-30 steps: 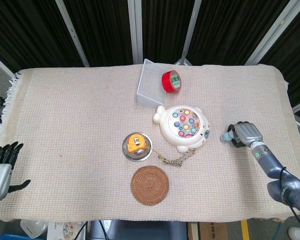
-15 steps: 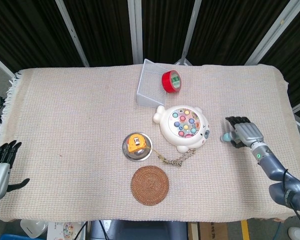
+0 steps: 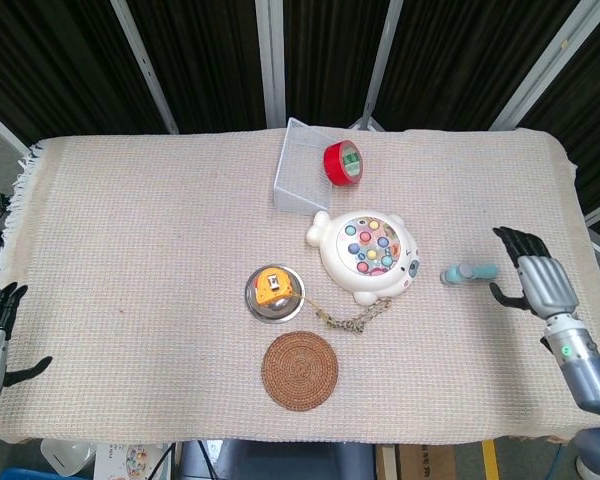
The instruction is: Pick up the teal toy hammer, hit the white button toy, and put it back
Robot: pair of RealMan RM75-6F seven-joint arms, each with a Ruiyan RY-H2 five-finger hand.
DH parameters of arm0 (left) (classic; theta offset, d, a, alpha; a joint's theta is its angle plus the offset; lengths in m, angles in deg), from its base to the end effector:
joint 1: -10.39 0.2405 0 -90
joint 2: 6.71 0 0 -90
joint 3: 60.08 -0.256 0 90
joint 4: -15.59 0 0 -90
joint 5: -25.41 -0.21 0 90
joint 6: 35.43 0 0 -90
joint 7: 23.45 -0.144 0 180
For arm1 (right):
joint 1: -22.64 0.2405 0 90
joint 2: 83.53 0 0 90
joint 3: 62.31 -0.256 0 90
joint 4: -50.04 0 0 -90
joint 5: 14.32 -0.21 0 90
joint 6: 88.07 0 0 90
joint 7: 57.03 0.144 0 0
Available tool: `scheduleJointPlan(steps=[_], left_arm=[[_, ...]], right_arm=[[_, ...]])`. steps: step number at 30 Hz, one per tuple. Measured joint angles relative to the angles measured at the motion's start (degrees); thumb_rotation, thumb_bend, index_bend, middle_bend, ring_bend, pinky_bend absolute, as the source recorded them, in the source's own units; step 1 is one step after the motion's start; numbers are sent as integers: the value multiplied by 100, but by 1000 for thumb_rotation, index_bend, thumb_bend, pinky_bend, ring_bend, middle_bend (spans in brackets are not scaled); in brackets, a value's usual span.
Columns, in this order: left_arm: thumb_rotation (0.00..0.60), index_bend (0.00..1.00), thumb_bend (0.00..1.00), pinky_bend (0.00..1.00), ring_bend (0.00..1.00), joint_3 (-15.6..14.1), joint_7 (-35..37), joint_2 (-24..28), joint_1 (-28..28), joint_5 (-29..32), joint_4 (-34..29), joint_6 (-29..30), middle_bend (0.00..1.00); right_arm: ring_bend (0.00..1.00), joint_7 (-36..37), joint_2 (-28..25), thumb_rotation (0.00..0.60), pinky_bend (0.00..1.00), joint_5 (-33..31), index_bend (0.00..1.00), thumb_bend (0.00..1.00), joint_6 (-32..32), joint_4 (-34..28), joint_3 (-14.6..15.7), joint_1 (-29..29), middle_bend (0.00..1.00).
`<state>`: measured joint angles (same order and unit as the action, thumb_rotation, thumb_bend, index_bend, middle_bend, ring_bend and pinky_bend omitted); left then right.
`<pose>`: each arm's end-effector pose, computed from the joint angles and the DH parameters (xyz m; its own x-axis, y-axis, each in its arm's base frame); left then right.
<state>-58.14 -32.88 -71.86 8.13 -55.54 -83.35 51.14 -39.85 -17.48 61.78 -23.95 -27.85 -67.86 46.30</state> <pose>-0.3058 0.1615 0.1485 0.4192 0.0338 0.9073 0.9007 0.1103 -0.4203 -0.3191 -0.3040 0.1544 0.2849 -0.1406 0.9482 -0.9585 -0.0422 0.2818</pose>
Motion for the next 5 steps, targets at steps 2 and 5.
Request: scheduleJointPlan(steps=[2,5], left_arm=[[600,47,102,0,0,-24,30,-14,26,-42,26,27,0],[600,47,102,0,0,-63,64,-29,56,-115,52,60,0]], right_arm=[[0,-39,-7,600,0,66,61,402,440,-143,41,-274,77],[0,-222,-11,600,0,171,61,402,1031,-392,135,-718,77]])
